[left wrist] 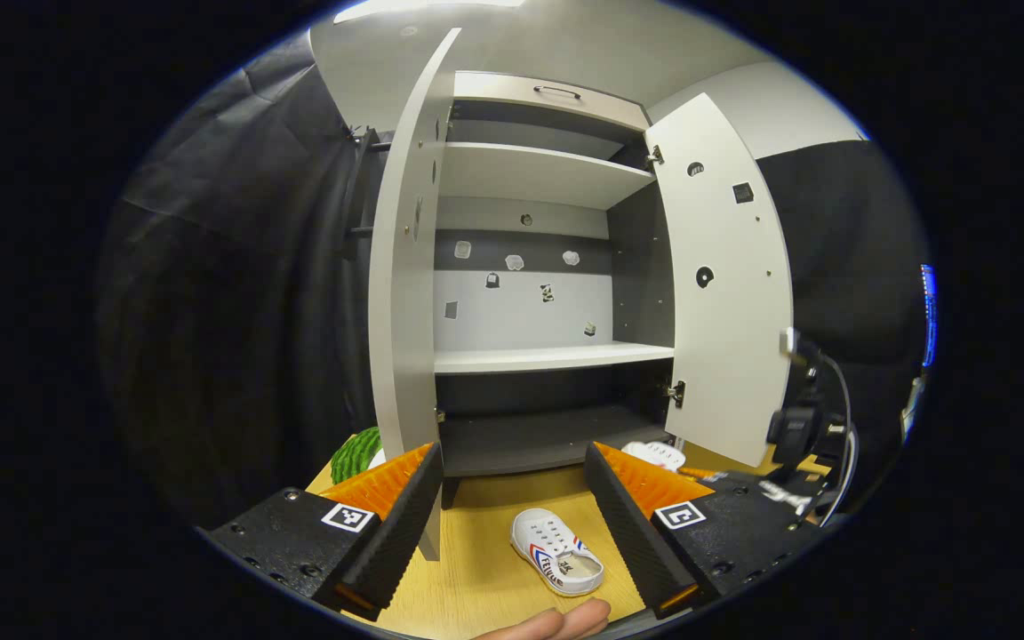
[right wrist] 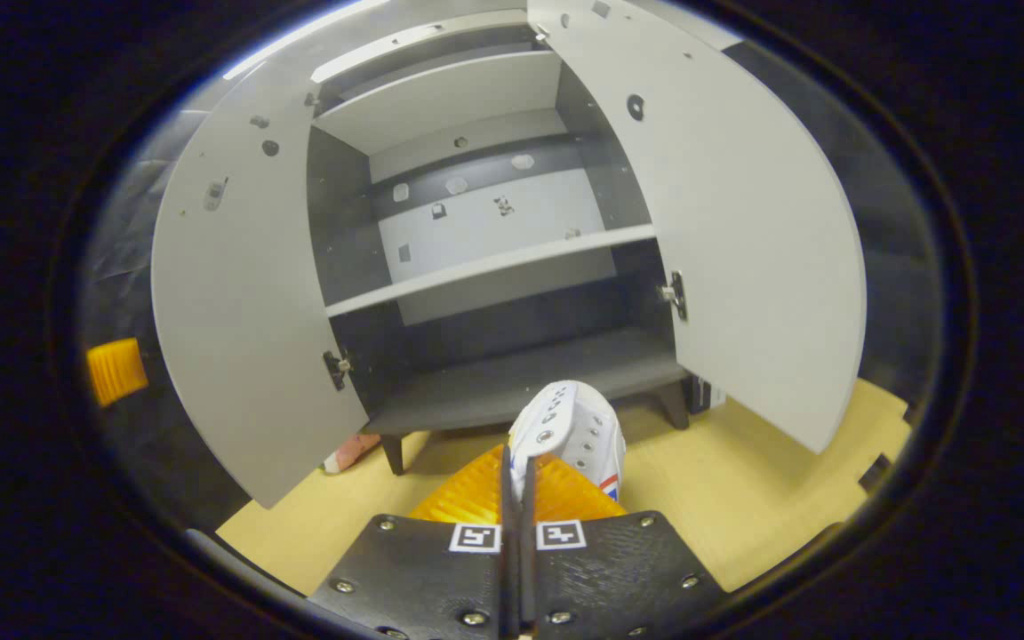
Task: Grab one shoe with the right hand and put it into the shoe cabinet, grab the other shoe with the left hand and put it into the shoe cabinet; then close the right door with the right hand and the left door with the left hand.
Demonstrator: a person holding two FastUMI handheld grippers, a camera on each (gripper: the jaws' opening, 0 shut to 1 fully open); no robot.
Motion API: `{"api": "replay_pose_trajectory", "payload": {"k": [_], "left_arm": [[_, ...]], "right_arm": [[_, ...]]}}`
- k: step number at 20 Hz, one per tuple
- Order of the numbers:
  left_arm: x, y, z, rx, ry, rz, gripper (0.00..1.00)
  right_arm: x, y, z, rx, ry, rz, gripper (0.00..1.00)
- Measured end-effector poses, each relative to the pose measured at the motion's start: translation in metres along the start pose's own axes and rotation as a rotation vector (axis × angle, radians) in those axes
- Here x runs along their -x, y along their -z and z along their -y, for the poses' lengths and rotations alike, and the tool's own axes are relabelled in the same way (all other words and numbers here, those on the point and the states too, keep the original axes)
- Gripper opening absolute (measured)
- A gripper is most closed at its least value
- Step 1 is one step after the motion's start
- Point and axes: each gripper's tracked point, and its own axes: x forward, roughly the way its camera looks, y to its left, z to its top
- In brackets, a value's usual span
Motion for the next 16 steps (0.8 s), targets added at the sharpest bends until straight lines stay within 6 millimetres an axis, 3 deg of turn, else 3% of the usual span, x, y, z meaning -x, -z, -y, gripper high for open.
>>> {"api": "replay_pose_trajectory", "payload": {"k": [5,7,10,13,16], "left_arm": [[-0.004,0.007,0.015,0.037,0.028,-0.005,0.99],[-0.007,0.013,0.024,0.053,0.047,-0.005,0.99],[-0.014,0.023,0.033,0.043,0.067,-0.019,0.99],[-0.023,0.025,0.033,0.041,0.05,-0.003,0.99],[-0.034,0.029,0.033,0.029,0.044,0.0,0.99]], "right_arm": [[-0.018,-0.115,-0.02,0.111,-0.052,0.108,0.0],[-0.035,-0.154,-0.023,0.136,-0.05,0.113,0.0],[-0.078,-0.207,-0.029,0.236,-0.048,0.117,0.01],[-0.133,-0.24,-0.038,0.344,-0.073,0.111,0.01],[-0.196,-0.235,-0.036,0.441,-0.076,0.023,0.01]]}}
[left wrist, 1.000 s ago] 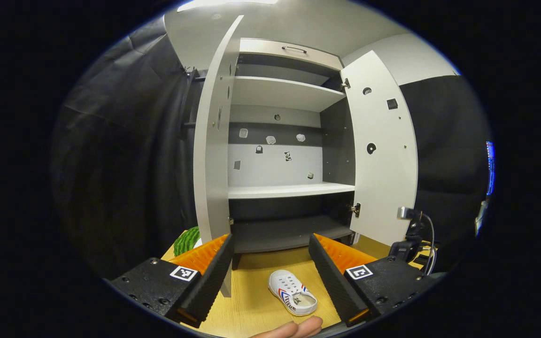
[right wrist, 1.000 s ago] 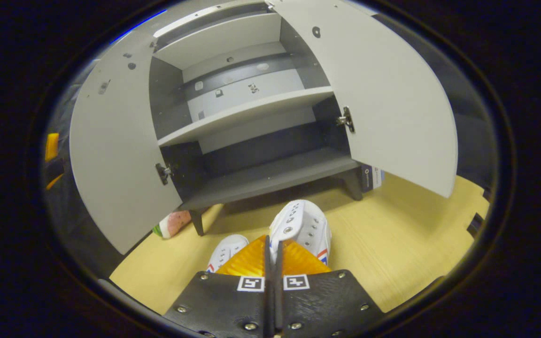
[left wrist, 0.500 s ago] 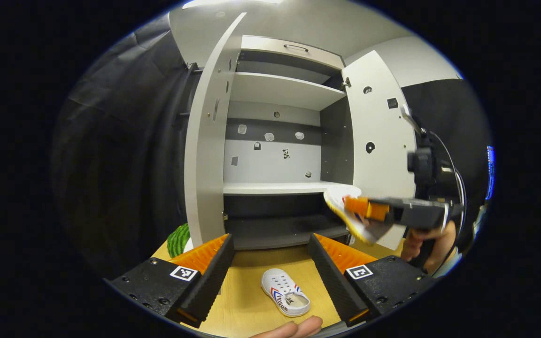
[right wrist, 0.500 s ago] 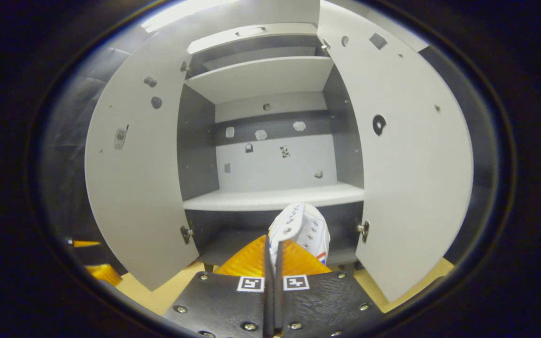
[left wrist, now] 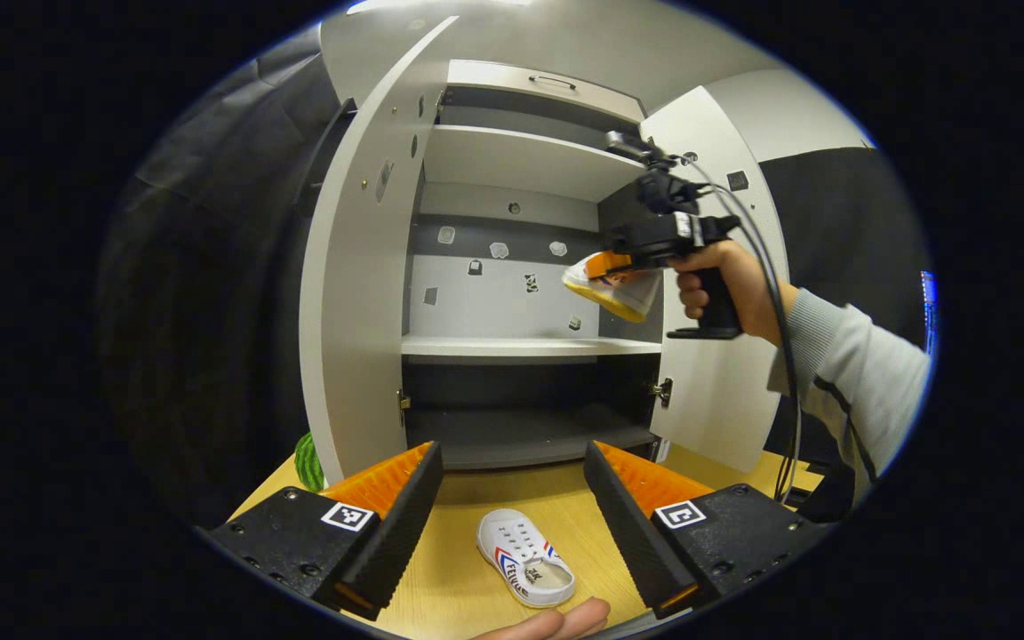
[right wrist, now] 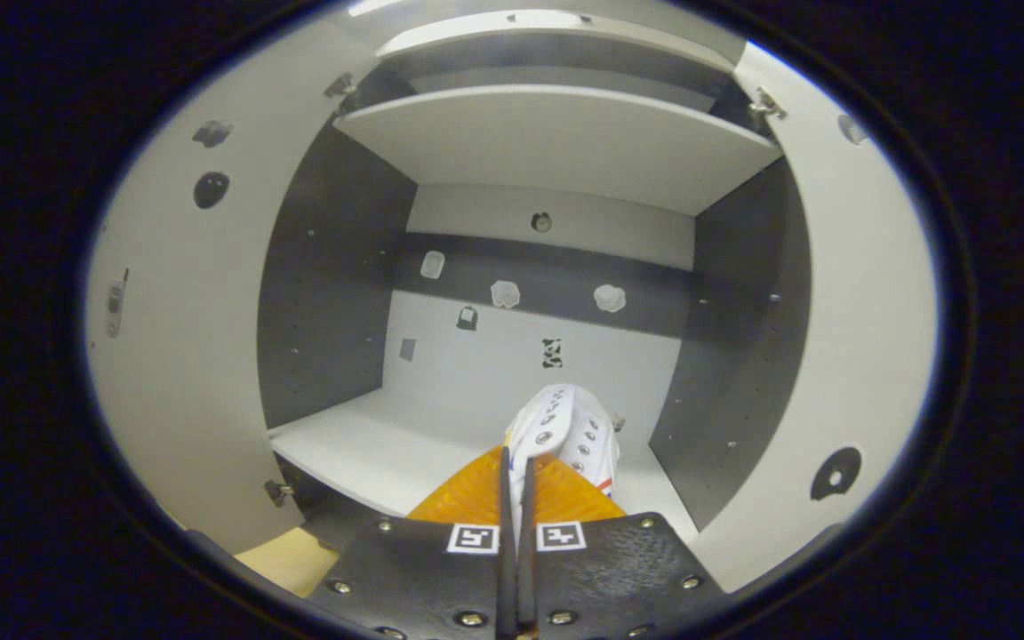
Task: Grab one shoe with the right hand and put it into the shoe cabinet, grab the other shoe with the left hand and put it into the shoe cabinet; then close the right door with the right hand and the left door with the left hand.
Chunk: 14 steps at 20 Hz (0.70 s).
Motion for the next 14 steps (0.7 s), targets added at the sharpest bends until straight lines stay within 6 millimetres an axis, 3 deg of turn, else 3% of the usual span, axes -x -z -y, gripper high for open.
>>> {"api": "replay_pose_trajectory", "payload": {"k": [2,4,5,8,10,12,14], "left_arm": [[-0.007,0.009,-0.003,0.004,0.001,-0.012,0.99],[-0.014,0.014,-0.003,0.031,0.019,-0.009,0.99],[-0.019,0.019,-0.005,0.048,0.02,-0.013,0.99],[-0.023,0.03,-0.011,0.02,0.012,-0.033,1.0],[-0.032,0.033,-0.017,-0.002,-0.008,-0.03,1.0],[-0.04,0.037,-0.018,-0.005,-0.009,-0.038,1.0],[-0.04,0.043,-0.015,0.003,-0.005,-0.055,1.0]], "right_arm": [[-0.04,0.021,0.001,0.056,-0.001,-0.088,0.01],[-0.068,0.042,0.003,0.145,0.013,-0.159,0.05],[-0.079,0.05,0.006,0.18,0.015,-0.188,0.01],[-0.108,0.048,0.013,0.239,0.025,-0.189,0.02],[-0.12,0.054,0.015,0.221,0.022,-0.193,0.02],[-0.123,0.054,0.009,0.186,0.002,-0.188,0.02],[-0.123,0.055,0.015,0.17,0.026,-0.183,0.02]]}}
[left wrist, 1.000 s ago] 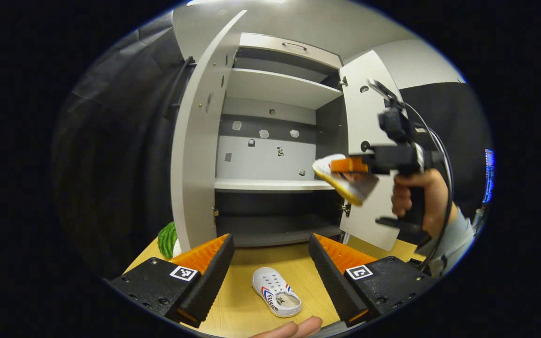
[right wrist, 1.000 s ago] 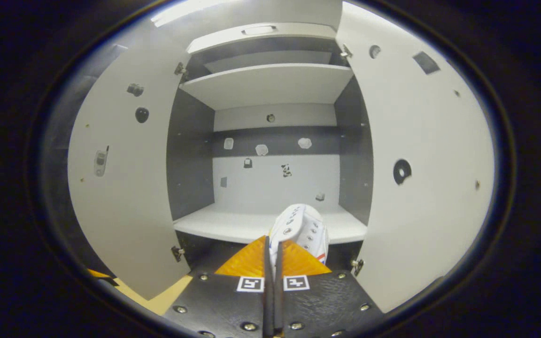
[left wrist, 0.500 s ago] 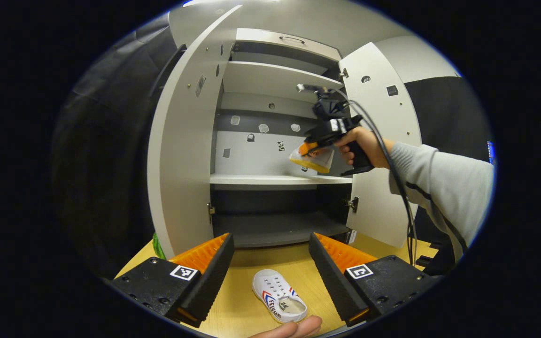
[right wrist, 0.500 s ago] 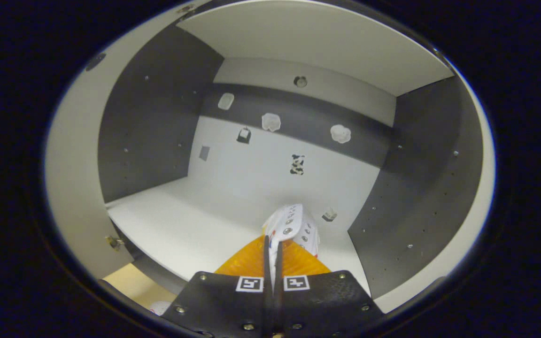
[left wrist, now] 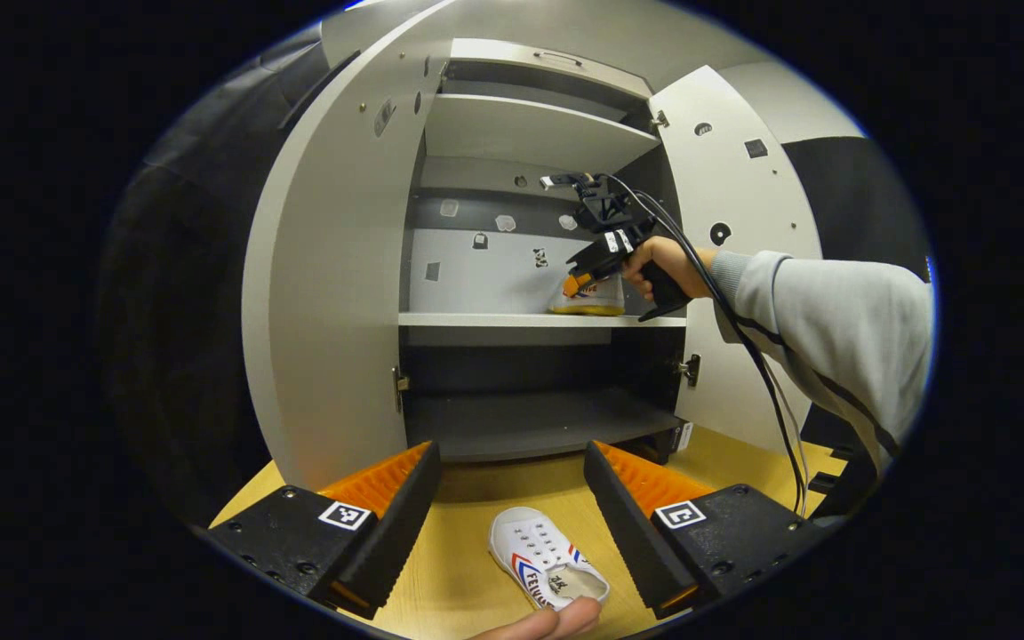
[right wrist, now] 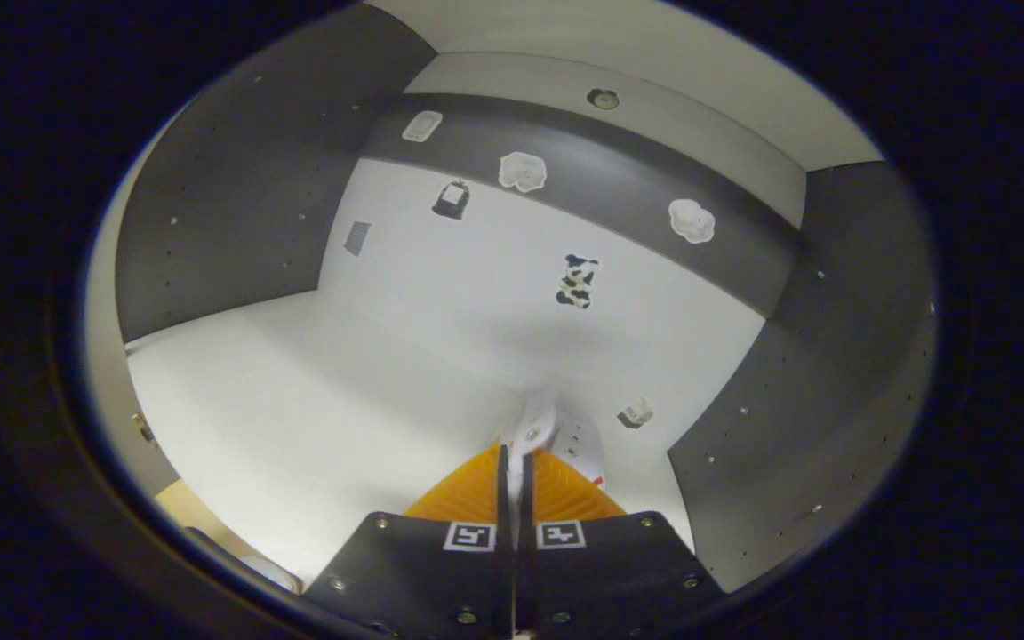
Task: Grab one shoe with the right hand and put it into the shoe cabinet, grab the other shoe with the left hand and put it into the shoe cabinet; then close the right door with the right hand and the left door with the left hand.
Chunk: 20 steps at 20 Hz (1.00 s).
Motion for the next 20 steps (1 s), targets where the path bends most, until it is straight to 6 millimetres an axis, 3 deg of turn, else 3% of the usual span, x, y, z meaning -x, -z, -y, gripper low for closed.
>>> {"api": "replay_pose_trajectory", "payload": {"k": [3,4,5,6,8,11,15,20], "left_arm": [[0.001,0.005,0.0,0.003,-0.009,-0.022,1.0],[0.001,0.007,0.0,0.005,-0.015,-0.03,1.0],[0.003,0.008,0.0,0.001,-0.014,-0.033,1.0],[0.004,0.009,-0.001,0.004,-0.02,-0.039,1.0],[0.008,0.01,-0.001,0.006,-0.028,-0.042,1.0],[0.018,0.005,-0.003,-0.008,-0.042,-0.036,1.0],[0.029,0.004,-0.011,-0.012,-0.073,-0.054,1.0],[0.029,0.02,-0.013,0.011,-0.082,-0.128,1.0]], "right_arm": [[0.009,-0.01,0.012,-0.067,0.041,0.034,0.18],[0.016,-0.015,0.018,-0.084,0.071,0.055,0.19],[0.023,-0.018,0.023,-0.096,0.092,0.074,0.42],[0.035,-0.022,0.02,-0.11,0.089,0.089,0.55],[0.061,-0.028,0.014,-0.147,0.078,0.122,0.62],[0.112,-0.036,0.004,-0.204,0.062,0.176,0.99],[0.217,-0.039,-0.004,-0.286,0.078,0.253,0.99],[0.345,-0.001,-0.004,-0.45,0.102,0.306,0.98]]}}
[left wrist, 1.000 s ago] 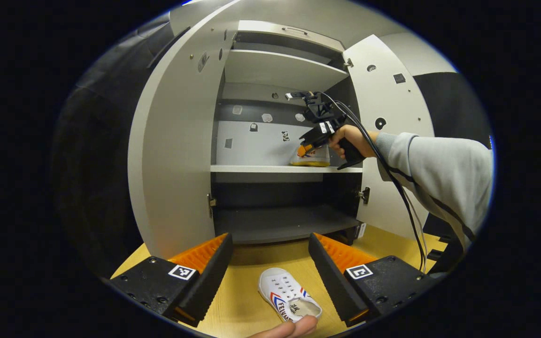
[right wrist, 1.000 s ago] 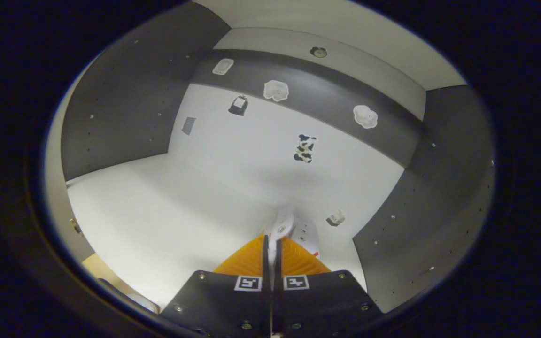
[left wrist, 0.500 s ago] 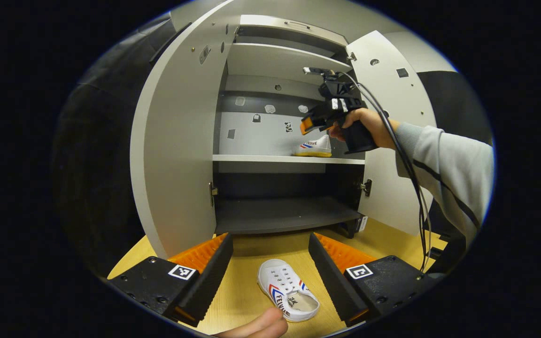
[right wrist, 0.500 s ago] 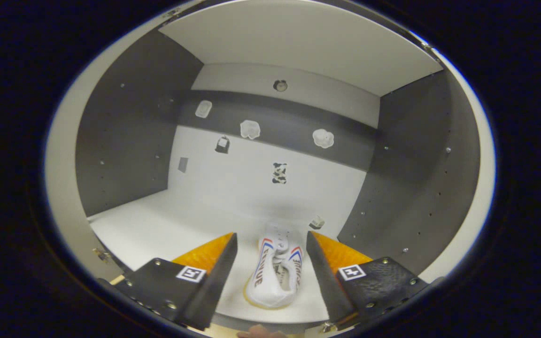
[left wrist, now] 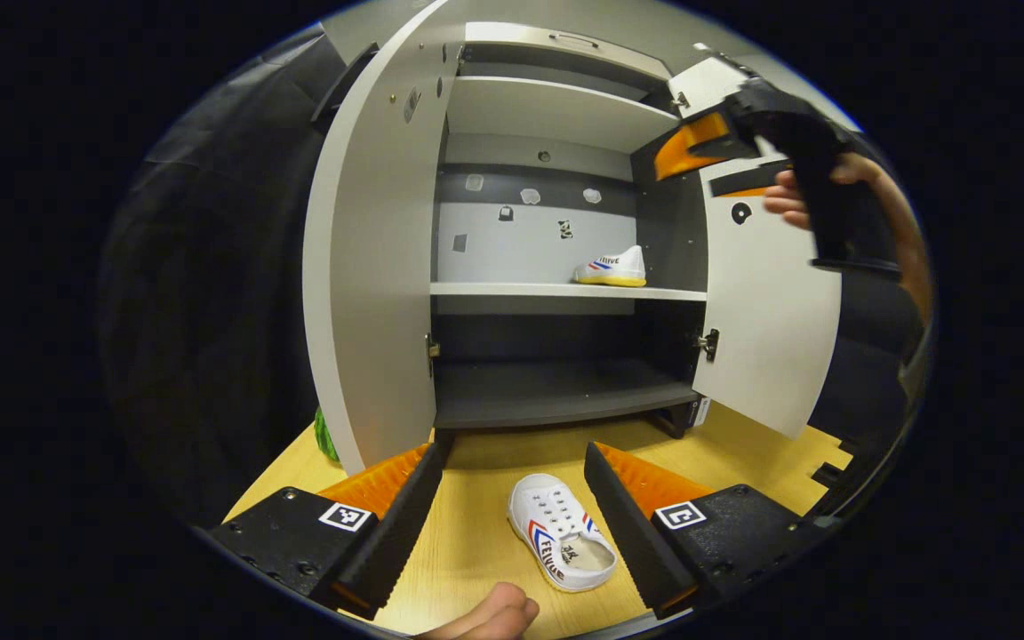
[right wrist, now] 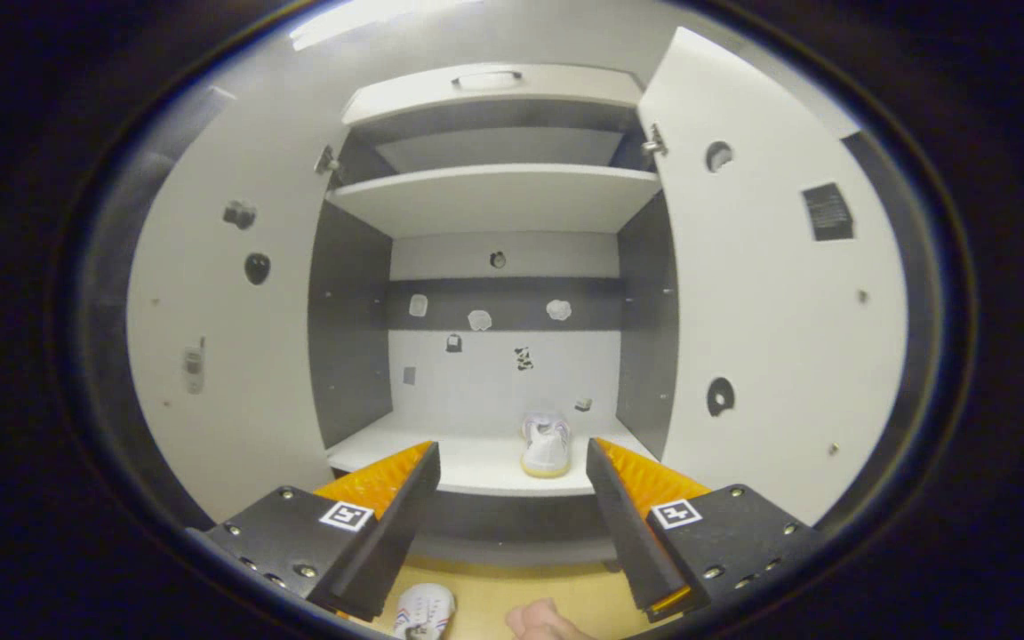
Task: Grab one shoe with the right hand and put it into the shoe cabinet, grab the other shoe with the left hand and put it into the shoe cabinet; then close the right door with the right hand and the left door with the left hand.
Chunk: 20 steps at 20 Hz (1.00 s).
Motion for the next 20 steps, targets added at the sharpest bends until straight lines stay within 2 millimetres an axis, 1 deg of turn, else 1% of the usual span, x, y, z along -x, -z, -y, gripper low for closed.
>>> {"api": "replay_pose_trajectory", "payload": {"k": [1,3,4,5,7,8,9,11,12,15,18,20], "left_arm": [[-0.001,0.002,0.003,0.005,0.009,-0.012,1.0],[-0.003,0.012,0.008,0.017,0.025,-0.047,1.0],[-0.004,0.017,0.01,0.028,0.036,-0.058,1.0],[-0.007,0.023,0.013,0.032,0.043,-0.079,1.0],[-0.011,0.036,0.013,0.03,0.045,-0.108,1.0],[-0.015,0.044,0.013,0.029,0.04,-0.125,1.0],[-0.019,0.055,0.014,0.027,0.041,-0.151,1.0],[-0.026,0.075,0.015,0.027,0.041,-0.199,1.0],[-0.032,0.087,0.016,0.022,0.039,-0.226,1.0],[-0.044,0.12,0.018,0.011,0.026,-0.318,1.0],[-0.053,0.147,0.022,-0.004,0.032,-0.397,1.0],[-0.058,0.162,0.021,-0.012,0.031,-0.442,0.99]], "right_arm": [[0.023,-0.003,0.015,0.034,0.029,0.032,0.98],[0.07,-0.005,0.053,0.09,0.145,0.08,0.98],[0.092,-0.005,0.062,0.097,0.188,0.095,0.98],[0.112,-0.003,0.067,0.099,0.206,0.103,0.98],[0.146,0.005,0.066,0.086,0.186,0.12,0.98],[0.16,0.014,0.069,0.077,0.18,0.122,0.98],[0.173,0.025,0.077,0.069,0.193,0.119,0.98],[0.194,0.045,0.092,0.053,0.224,0.113,0.98],[0.204,0.051,0.096,0.037,0.237,0.117,0.98],[0.224,0.062,0.108,-0.034,0.25,0.135,0.98],[0.233,0.065,0.126,-0.052,0.271,0.156,0.98],[0.235,0.068,0.132,-0.046,0.282,0.164,0.98]]}}
